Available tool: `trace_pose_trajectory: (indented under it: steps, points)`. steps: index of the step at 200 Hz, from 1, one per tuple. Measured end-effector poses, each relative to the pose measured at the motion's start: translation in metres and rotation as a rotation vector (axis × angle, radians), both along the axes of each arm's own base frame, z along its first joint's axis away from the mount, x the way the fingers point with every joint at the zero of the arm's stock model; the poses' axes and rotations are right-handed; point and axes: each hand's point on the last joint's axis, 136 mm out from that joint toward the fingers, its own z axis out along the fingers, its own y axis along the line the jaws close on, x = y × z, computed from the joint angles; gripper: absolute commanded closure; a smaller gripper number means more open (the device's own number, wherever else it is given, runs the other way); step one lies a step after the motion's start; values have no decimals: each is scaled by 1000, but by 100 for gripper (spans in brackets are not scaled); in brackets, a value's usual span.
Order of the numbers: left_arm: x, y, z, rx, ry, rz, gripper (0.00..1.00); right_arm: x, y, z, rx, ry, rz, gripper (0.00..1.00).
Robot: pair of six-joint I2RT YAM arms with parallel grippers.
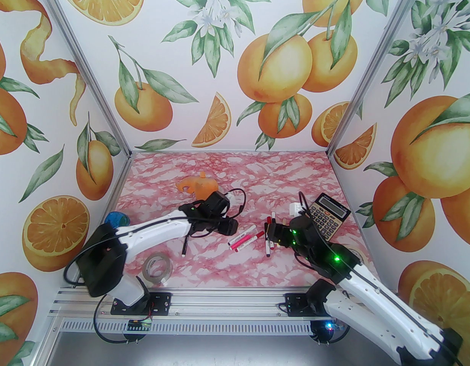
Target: Open the pen caps
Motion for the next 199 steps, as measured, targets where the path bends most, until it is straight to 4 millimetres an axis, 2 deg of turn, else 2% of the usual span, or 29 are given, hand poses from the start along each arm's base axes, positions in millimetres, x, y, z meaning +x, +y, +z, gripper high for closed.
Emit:
trace_pose_trajectory:
  steps: [20, 61, 98, 148, 199]
  points:
    - [4, -25, 2, -18, 6, -33, 51, -2, -16, 2, 2, 1, -55, 33]
    - [7, -95, 14, -93, -8, -99, 52, -7, -39, 9, 0, 6, -138, 34]
    - [14, -138, 0, -109, 20, -106, 53, -10, -46, 16, -4, 0, -159, 34]
    - [20, -172, -27, -72, 32, -93, 56, -16, -55, 22, -20, -18, -183, 35]
    - [21, -190, -38, -25, 11, -100, 56, -17, -56, 24, -15, -27, -184, 35]
